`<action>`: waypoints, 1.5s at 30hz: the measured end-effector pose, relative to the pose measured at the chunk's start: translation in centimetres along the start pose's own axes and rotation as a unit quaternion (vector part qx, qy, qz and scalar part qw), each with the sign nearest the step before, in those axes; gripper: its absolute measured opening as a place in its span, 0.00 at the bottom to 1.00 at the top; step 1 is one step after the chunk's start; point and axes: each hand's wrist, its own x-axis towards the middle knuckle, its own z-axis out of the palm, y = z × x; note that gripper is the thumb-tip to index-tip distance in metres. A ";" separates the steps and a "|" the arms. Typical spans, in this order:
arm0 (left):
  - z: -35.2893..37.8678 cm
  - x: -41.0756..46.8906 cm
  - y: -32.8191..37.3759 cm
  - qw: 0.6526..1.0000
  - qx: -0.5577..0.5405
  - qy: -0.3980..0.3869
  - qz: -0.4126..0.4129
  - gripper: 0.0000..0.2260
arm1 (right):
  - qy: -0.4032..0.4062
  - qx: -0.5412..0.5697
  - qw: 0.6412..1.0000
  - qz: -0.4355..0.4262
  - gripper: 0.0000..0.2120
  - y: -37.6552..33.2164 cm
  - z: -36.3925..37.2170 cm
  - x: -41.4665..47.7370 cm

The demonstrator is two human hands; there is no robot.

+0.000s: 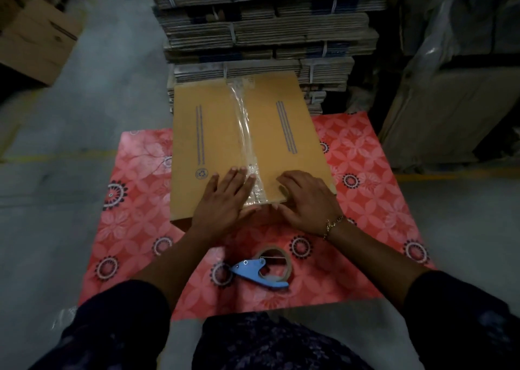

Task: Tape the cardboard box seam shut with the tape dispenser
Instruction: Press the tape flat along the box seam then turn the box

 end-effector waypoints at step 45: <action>0.2 0.0 -0.1 0.999 -0.013 0.036 0.008 0.36 | -0.150 -0.108 0.974 -0.128 0.42 0.3 3.2 4.4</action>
